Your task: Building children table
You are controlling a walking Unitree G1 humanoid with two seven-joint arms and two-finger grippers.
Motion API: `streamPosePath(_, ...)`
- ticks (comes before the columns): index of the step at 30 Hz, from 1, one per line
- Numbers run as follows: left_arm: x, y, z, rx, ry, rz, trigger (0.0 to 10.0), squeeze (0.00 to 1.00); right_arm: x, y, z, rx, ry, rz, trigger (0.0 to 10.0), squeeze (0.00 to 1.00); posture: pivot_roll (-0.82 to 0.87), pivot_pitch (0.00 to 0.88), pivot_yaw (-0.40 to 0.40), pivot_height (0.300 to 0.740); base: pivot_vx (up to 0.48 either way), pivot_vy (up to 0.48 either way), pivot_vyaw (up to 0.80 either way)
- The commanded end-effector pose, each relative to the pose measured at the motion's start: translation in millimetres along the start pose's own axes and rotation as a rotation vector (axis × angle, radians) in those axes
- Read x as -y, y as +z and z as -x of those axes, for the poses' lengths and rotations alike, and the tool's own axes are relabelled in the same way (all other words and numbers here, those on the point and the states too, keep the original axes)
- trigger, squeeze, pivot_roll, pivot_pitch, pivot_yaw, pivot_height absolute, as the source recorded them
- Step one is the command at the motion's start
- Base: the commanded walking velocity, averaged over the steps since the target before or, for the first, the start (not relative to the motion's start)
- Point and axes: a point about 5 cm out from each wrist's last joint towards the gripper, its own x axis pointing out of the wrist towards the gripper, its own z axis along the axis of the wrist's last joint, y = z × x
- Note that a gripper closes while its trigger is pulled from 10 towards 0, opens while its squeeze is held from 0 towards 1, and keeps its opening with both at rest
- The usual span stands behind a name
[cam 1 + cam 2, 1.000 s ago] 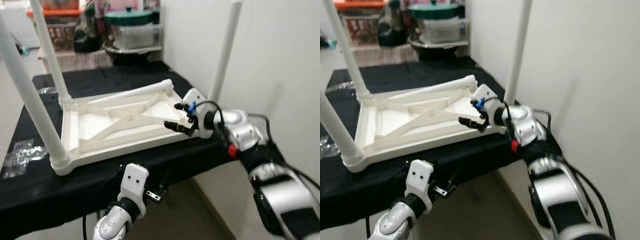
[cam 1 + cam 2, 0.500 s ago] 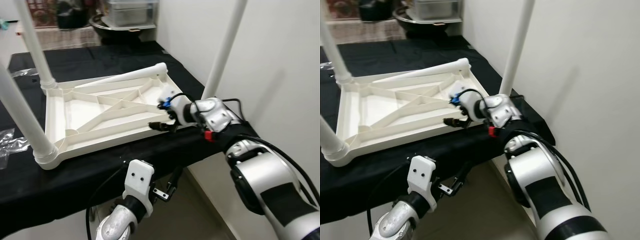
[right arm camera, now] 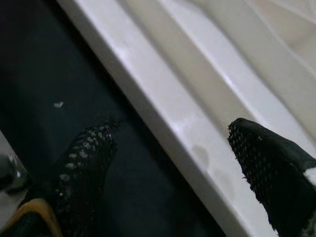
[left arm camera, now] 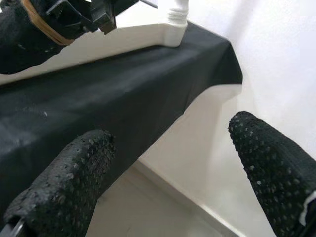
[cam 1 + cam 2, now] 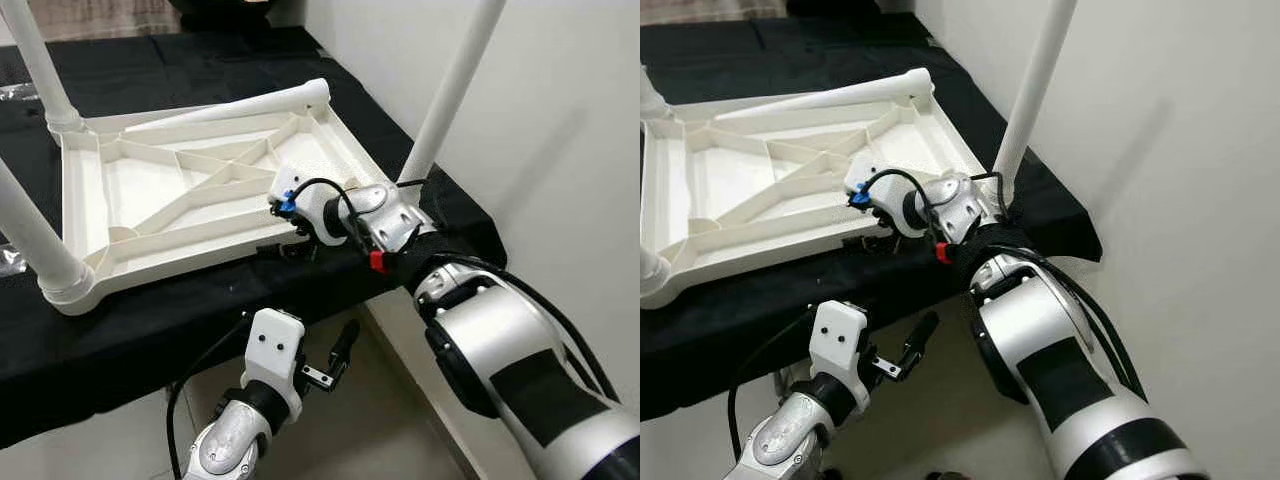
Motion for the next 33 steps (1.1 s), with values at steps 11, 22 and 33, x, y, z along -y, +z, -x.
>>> streamPosePath(11,22.7,7,0.4,0.014,-0.038,0.061,10.0,0.0,-4.8,2,-10.2,-0.092,-0.055,0.053,10.0,0.0,-0.02,0.233,-0.195,0.74,0.0,0.0,0.0)
streamPosePath(22,29.4,12,2.0,0.017,-0.021,0.076,10.0,0.0,-11.3,13,-19.0,-0.09,-0.063,-0.006,10.0,0.0,-0.03,0.271,-0.225,0.74,0.0,0.0,0.0)
streamPosePath(33,30.9,12,0.7,0.021,-0.01,0.084,10.0,0.0,-7.4,20,-19.9,-0.099,-0.16,-0.004,0.0,0.0,-0.05,0.27,-0.233,0.74,0.0,0.0,0.0)
